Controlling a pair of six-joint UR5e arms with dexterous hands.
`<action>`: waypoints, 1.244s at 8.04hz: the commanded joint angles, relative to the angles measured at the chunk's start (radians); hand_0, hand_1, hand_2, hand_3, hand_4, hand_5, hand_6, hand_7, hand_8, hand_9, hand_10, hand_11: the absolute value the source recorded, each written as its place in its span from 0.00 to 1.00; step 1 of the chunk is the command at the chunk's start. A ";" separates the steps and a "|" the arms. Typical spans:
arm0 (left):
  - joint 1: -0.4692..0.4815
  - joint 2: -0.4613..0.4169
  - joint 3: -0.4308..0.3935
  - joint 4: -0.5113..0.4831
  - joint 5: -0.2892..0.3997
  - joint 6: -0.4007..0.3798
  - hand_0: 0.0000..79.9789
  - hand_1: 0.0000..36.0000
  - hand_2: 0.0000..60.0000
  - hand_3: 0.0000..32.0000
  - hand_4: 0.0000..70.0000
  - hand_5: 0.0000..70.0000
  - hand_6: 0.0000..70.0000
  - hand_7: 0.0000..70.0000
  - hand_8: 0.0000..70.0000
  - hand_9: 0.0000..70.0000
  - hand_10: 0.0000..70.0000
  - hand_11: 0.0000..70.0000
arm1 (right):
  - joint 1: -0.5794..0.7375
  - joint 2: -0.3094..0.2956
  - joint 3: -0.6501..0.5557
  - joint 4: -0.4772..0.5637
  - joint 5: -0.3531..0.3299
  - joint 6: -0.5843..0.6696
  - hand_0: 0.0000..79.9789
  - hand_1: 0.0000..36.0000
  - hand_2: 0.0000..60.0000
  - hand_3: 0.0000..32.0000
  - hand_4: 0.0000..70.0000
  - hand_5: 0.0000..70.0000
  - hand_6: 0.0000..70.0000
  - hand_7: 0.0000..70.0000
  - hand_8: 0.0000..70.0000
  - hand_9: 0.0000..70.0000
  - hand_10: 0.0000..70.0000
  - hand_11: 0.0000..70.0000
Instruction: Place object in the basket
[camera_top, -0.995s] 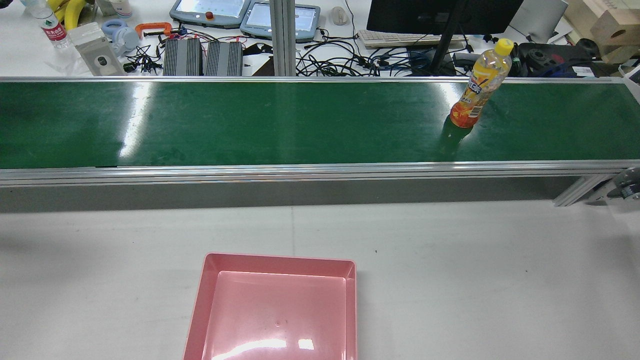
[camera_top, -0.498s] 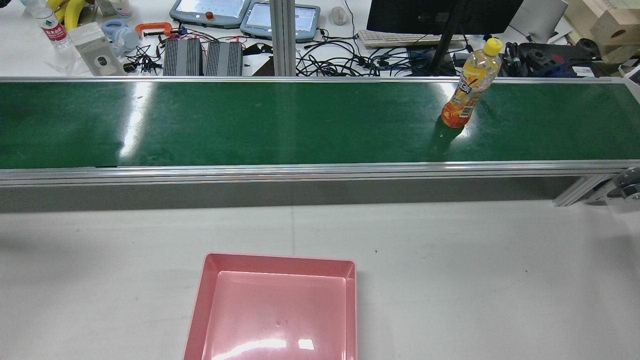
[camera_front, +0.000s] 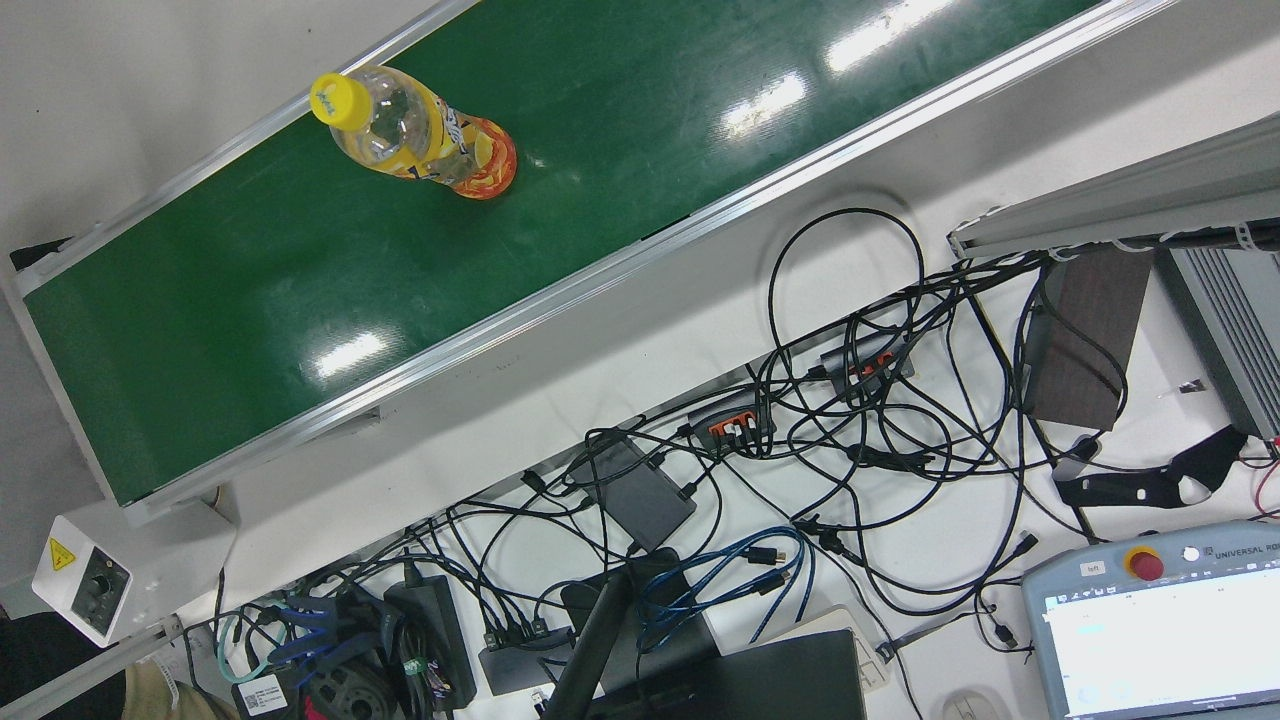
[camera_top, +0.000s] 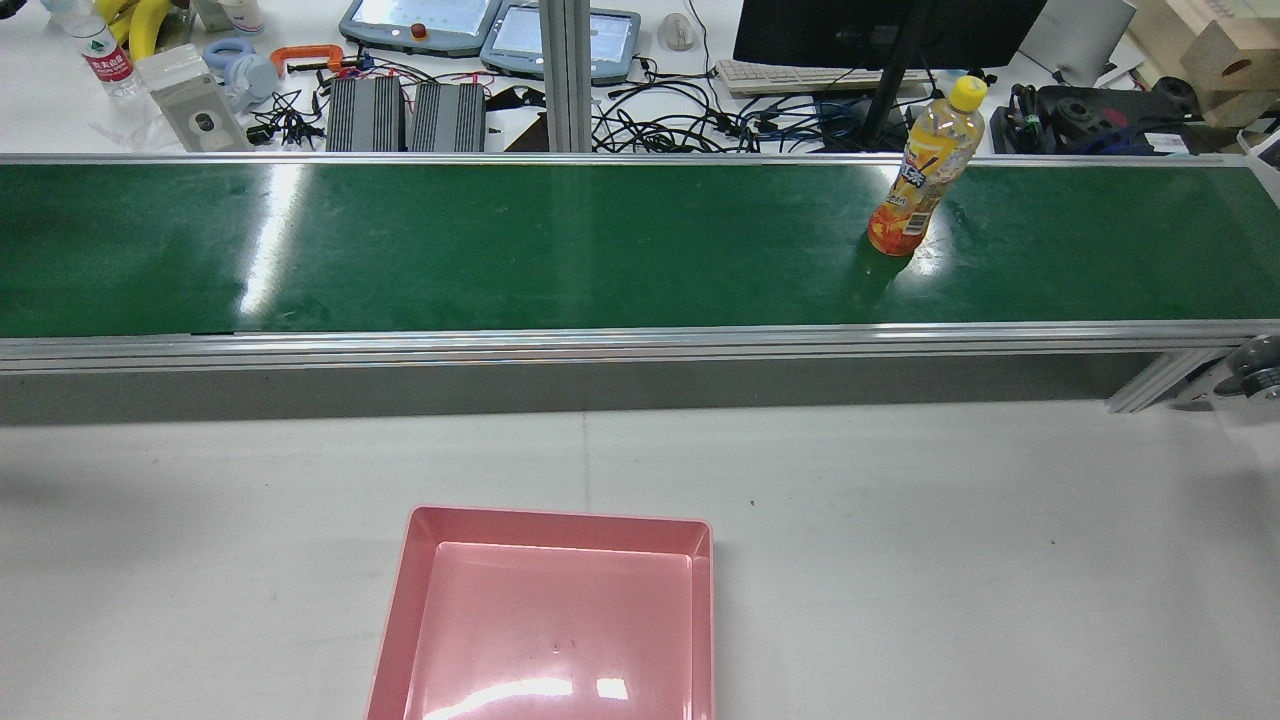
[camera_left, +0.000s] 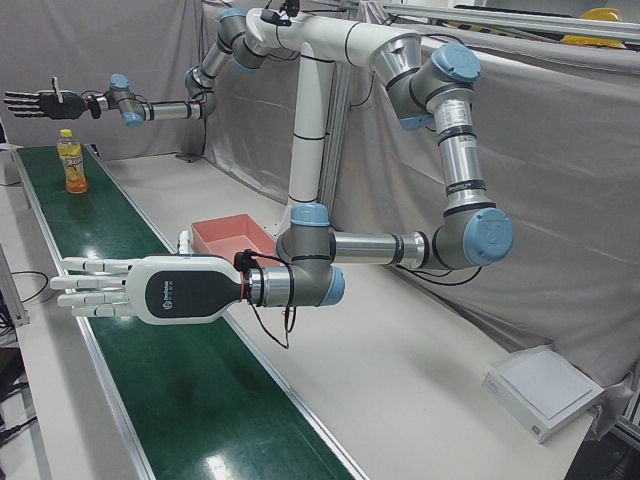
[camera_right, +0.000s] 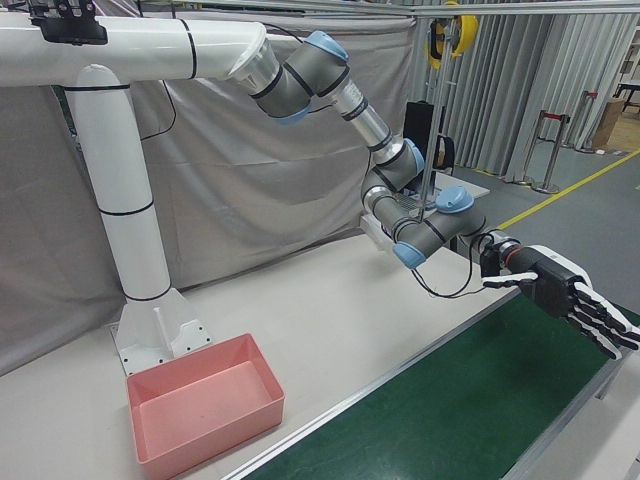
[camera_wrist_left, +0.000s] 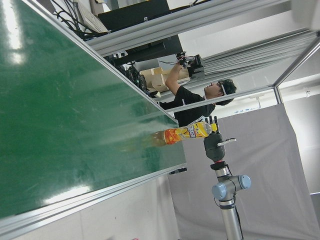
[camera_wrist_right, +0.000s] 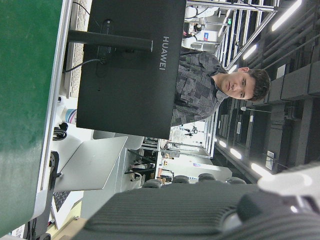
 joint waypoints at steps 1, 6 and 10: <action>-0.002 0.000 -0.002 0.000 -0.001 -0.001 0.72 0.19 0.00 0.00 0.08 0.13 0.01 0.00 0.00 0.00 0.06 0.12 | 0.000 0.000 0.000 0.000 0.000 0.000 0.00 0.00 0.00 0.00 0.00 0.00 0.00 0.00 0.00 0.00 0.00 0.00; 0.004 0.000 0.004 0.000 0.000 0.000 0.71 0.18 0.00 0.00 0.09 0.13 0.01 0.00 0.00 0.00 0.06 0.12 | 0.000 0.000 0.000 0.000 0.000 0.000 0.00 0.00 0.00 0.00 0.00 0.00 0.00 0.00 0.00 0.00 0.00 0.00; 0.010 0.000 0.024 0.008 -0.001 0.000 0.71 0.19 0.00 0.00 0.09 0.14 0.02 0.00 0.00 0.00 0.07 0.12 | 0.000 0.000 0.000 0.000 0.000 0.000 0.00 0.00 0.00 0.00 0.00 0.00 0.00 0.00 0.00 0.00 0.00 0.00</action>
